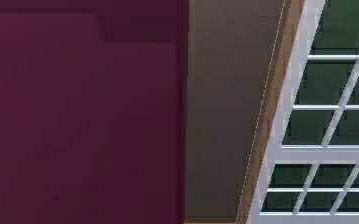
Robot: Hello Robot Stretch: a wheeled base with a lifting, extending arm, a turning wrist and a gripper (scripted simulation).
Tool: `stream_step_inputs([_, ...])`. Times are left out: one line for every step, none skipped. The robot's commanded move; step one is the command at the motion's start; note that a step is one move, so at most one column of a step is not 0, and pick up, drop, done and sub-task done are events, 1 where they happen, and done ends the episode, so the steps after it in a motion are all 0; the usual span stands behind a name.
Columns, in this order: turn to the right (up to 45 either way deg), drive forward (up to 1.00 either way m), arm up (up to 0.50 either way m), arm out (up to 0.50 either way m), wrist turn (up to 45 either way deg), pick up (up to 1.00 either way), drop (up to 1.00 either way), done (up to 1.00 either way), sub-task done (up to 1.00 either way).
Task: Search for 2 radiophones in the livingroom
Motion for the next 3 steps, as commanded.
stream_step_inputs([45.0,0.0,0.0,0.0,0.0,0.0,0.0,0.0,0.0])
stream_step_inputs([45.0,0.0,0.0,0.0,0.0,0.0,0.0,0.0,0.0])
stream_step_inputs([45.0,0.0,0.0,0.0,0.0,0.0,0.0,0.0,0.0])
